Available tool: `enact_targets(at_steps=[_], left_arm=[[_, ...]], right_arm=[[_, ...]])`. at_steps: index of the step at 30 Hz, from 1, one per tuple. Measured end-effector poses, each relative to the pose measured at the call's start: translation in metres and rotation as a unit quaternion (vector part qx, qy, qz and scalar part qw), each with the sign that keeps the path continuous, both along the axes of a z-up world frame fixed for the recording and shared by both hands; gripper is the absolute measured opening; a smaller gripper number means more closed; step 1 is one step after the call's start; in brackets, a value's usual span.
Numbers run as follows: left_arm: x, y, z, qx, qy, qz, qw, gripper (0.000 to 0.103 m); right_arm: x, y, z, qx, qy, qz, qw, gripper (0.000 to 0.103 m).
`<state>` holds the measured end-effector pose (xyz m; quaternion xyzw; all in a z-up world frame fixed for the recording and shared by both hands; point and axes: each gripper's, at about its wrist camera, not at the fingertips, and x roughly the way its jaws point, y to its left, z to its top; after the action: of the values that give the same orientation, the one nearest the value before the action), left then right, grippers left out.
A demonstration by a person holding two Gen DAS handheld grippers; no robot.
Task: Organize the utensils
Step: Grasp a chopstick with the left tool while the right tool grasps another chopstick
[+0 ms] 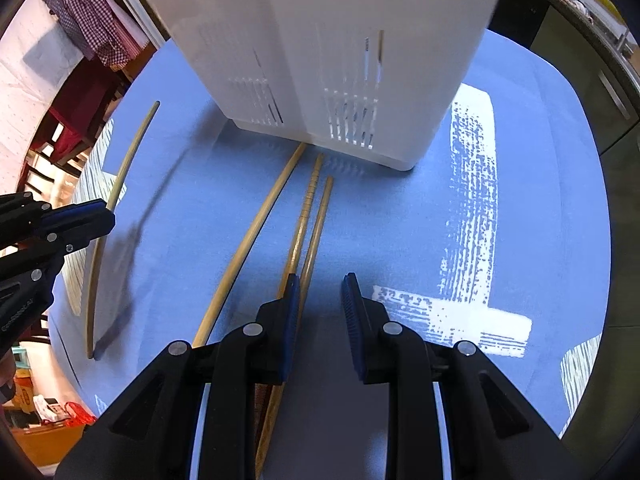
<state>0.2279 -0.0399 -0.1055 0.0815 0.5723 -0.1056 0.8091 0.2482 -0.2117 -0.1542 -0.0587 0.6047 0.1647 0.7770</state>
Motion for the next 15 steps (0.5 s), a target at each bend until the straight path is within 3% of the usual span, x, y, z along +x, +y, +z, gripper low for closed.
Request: enact_targets(at_steps=[6, 7, 8, 15], left_arm=[[0.000, 0.001, -0.002, -0.003, 0.000, -0.002, 1.0000, 0.007], [-0.001, 0.001, -0.002, -0.004, 0.000, -0.002, 1.0000, 0.007], [-0.001, 0.001, -0.002, -0.004, 0.000, -0.002, 1.0000, 0.007], [-0.006, 0.006, 0.006, -0.011, -0.012, -0.001, 0.9999, 0.007]], right_arm=[[-0.002, 0.015, -0.004, -0.029, -0.009, 0.016, 0.999, 0.023], [-0.001, 0.014, -0.004, -0.031, -0.012, 0.016, 0.999, 0.020], [-0.001, 0.014, -0.004, -0.031, -0.014, 0.016, 0.999, 0.010], [-0.017, -0.008, 0.013, 0.025, -0.033, 0.009, 0.999, 0.006]])
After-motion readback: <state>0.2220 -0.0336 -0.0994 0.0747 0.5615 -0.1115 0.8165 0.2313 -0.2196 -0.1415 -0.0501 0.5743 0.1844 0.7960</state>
